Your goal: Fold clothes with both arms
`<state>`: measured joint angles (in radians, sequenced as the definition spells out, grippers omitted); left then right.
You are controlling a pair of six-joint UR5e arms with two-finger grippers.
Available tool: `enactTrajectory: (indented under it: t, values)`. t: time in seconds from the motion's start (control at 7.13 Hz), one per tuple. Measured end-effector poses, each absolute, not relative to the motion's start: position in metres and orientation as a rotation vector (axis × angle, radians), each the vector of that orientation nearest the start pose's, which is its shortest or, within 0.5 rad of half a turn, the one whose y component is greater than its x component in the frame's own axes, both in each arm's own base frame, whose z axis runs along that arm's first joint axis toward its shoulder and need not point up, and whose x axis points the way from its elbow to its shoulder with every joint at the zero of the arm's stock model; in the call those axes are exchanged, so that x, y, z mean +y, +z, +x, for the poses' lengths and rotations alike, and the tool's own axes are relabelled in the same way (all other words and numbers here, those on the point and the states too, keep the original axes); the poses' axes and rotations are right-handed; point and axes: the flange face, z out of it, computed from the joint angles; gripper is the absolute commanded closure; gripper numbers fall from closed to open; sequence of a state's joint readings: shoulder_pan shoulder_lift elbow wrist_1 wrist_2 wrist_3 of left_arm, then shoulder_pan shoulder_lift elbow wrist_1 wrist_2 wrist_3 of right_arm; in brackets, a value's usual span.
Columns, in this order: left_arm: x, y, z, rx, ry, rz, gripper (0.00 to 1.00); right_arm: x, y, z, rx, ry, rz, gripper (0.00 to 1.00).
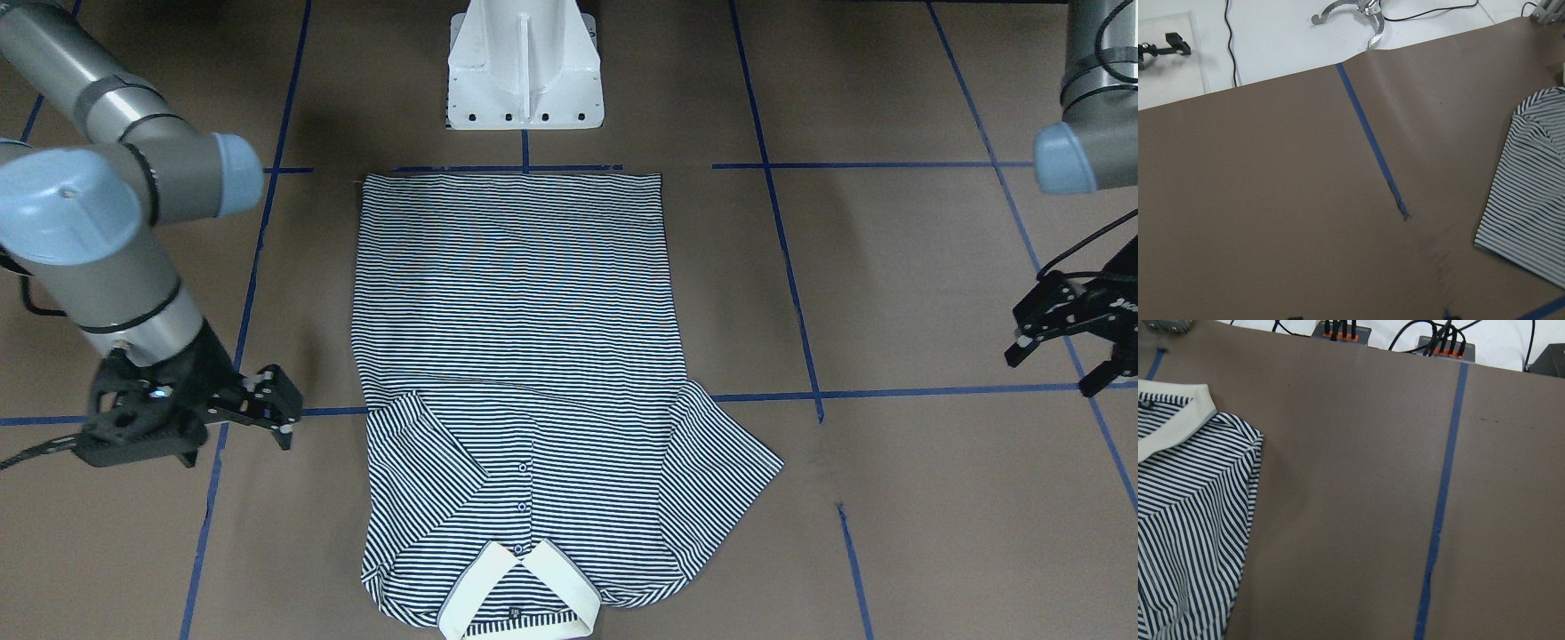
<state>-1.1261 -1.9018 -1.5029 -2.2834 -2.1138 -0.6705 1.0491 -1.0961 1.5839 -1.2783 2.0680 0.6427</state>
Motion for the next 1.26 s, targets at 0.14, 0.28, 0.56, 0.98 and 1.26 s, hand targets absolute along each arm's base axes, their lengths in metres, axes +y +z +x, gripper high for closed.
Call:
enactTrajectory:
  t: [0.14,0.28,0.56,0.98,1.26]
  values:
    - [-0.617,0.413,0.252,0.929,-0.005,0.52,0.38,-0.619,0.363,-0.239,-0.816,-0.097,0.374,0.0]
    - [-0.62,0.402,0.293,0.928,-0.052,0.505,0.38,-0.616,0.371,-0.23,-0.815,-0.101,0.372,0.0]
    - [-0.632,0.396,0.353,0.888,-0.11,0.501,0.43,-0.614,0.376,-0.225,-0.812,-0.1,0.369,0.0]
    - [-0.638,0.412,0.414,0.88,-0.209,0.475,0.47,-0.612,0.381,-0.224,-0.808,-0.096,0.365,0.0]
    - [-0.641,0.42,0.433,0.875,-0.235,0.477,0.47,-0.612,0.382,-0.224,-0.806,-0.096,0.364,0.0]
